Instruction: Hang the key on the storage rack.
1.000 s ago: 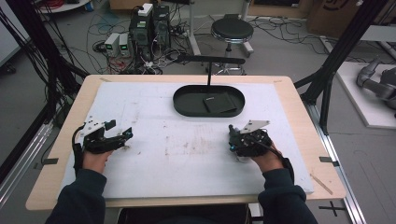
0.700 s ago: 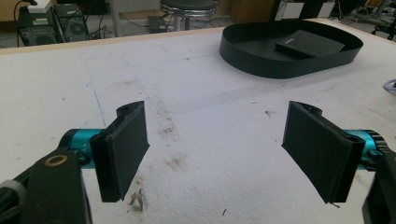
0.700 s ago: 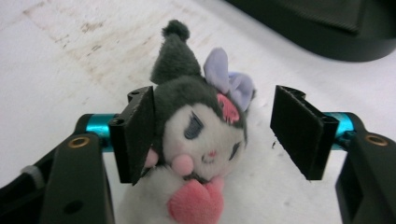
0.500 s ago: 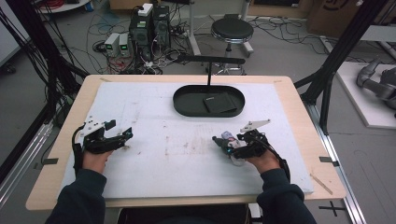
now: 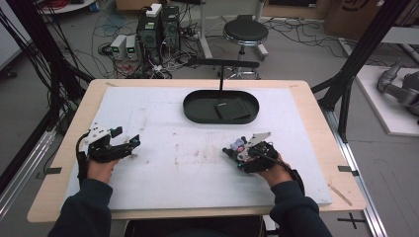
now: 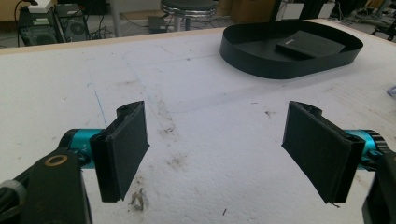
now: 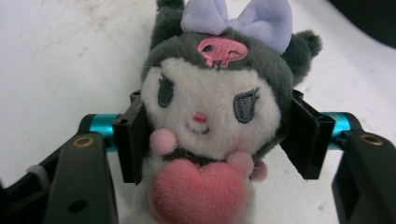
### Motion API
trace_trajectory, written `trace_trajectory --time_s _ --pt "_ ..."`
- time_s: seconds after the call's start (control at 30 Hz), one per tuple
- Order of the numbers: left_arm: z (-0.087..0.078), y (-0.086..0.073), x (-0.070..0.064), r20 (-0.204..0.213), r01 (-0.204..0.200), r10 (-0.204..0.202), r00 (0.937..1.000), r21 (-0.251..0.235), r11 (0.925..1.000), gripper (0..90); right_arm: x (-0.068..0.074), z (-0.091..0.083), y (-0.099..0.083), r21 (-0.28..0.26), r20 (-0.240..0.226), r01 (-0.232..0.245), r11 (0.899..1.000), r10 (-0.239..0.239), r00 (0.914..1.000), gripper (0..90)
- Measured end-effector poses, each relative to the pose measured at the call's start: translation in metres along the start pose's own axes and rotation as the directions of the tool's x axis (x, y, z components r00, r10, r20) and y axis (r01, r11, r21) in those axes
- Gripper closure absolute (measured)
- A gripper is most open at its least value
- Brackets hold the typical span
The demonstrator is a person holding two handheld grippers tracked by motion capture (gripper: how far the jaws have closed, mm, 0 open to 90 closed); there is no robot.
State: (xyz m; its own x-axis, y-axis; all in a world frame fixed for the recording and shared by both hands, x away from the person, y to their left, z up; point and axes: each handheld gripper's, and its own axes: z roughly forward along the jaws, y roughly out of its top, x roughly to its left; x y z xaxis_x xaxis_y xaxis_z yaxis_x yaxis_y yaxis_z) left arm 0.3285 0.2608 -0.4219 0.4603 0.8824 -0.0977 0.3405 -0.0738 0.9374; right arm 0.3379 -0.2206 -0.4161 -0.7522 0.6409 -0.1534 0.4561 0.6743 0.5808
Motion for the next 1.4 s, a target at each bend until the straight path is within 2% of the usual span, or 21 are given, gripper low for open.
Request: trace_trajectory --time_s 0.2,0.4,0.6,0.7,0.87,1.0,1.07,1.17,1.23,1.27,1.3,1.37,1.4 --pt "0.000 0.000 0.000 -0.002 0.003 -0.003 1.0000 -0.002 1.0000 22.0 -0.014 -0.023 0.003 -0.098 0.022 0.012 0.995 -0.010 0.9997 36.0" --pt "0.000 0.000 0.000 -0.001 0.005 -0.005 1.0000 -0.005 1.0000 22.0 -0.033 -0.048 0.013 -0.179 0.017 -0.014 0.984 0.017 0.9997 36.1" --pt "0.000 0.000 0.000 0.004 0.001 -0.001 1.0000 -0.015 0.9999 22.0 -0.058 -0.067 0.033 -0.203 0.022 -0.027 0.979 0.033 0.9992 36.2" --pt "0.000 0.001 0.000 0.010 -0.006 0.006 0.9999 -0.022 0.9997 21.9 -0.071 -0.075 0.046 -0.210 0.055 -0.016 0.977 0.029 0.9981 36.1" --pt "-0.001 0.001 -0.001 0.013 -0.008 0.008 0.9999 -0.033 0.9994 22.0 -0.094 -0.076 0.068 -0.221 0.104 -0.025 0.975 0.049 0.9933 36.2" --pt "-0.001 0.001 -0.001 0.012 -0.010 0.010 0.9999 -0.028 0.9996 22.0 -0.115 -0.074 0.084 -0.264 0.131 -0.050 0.963 0.087 0.9876 36.2" --pt "0.000 0.001 -0.001 0.013 -0.008 0.009 0.9999 -0.030 0.9995 22.0 -0.124 -0.074 0.089 -0.296 0.122 -0.076 0.952 0.117 0.9856 36.3" --pt "0.000 0.001 0.000 0.012 -0.004 0.005 0.9999 -0.033 0.9995 22.0 -0.137 -0.071 0.102 -0.293 0.140 -0.082 0.953 0.127 0.9820 36.3" --pt "0.000 0.001 0.000 0.011 -0.005 0.005 0.9999 -0.034 0.9994 21.9 -0.143 -0.067 0.110 -0.286 0.138 -0.102 0.953 0.147 0.9794 36.4" --pt "0.000 0.001 0.000 0.013 -0.005 0.005 0.9999 -0.033 0.9994 21.9 -0.146 -0.065 0.113 -0.278 0.146 -0.098 0.955 0.143 0.9788 36.4" --pt "0.000 0.001 0.000 0.012 -0.006 0.006 0.9999 -0.032 0.9995 21.9 -0.149 -0.063 0.116 -0.286 0.149 -0.096 0.953 0.143 0.9785 36.4" --pt "0.000 0.001 0.001 0.012 -0.006 0.007 0.9999 -0.033 0.9994 22.0 -0.154 -0.060 0.120 -0.313 0.140 -0.116 0.943 0.167 0.9760 36.6" --pt "0.000 0.001 0.001 0.013 -0.005 0.005 0.9999 -0.032 0.9995 22.0 -0.156 -0.058 0.122 -0.314 0.148 -0.127 0.941 0.180 0.9724 36.6"
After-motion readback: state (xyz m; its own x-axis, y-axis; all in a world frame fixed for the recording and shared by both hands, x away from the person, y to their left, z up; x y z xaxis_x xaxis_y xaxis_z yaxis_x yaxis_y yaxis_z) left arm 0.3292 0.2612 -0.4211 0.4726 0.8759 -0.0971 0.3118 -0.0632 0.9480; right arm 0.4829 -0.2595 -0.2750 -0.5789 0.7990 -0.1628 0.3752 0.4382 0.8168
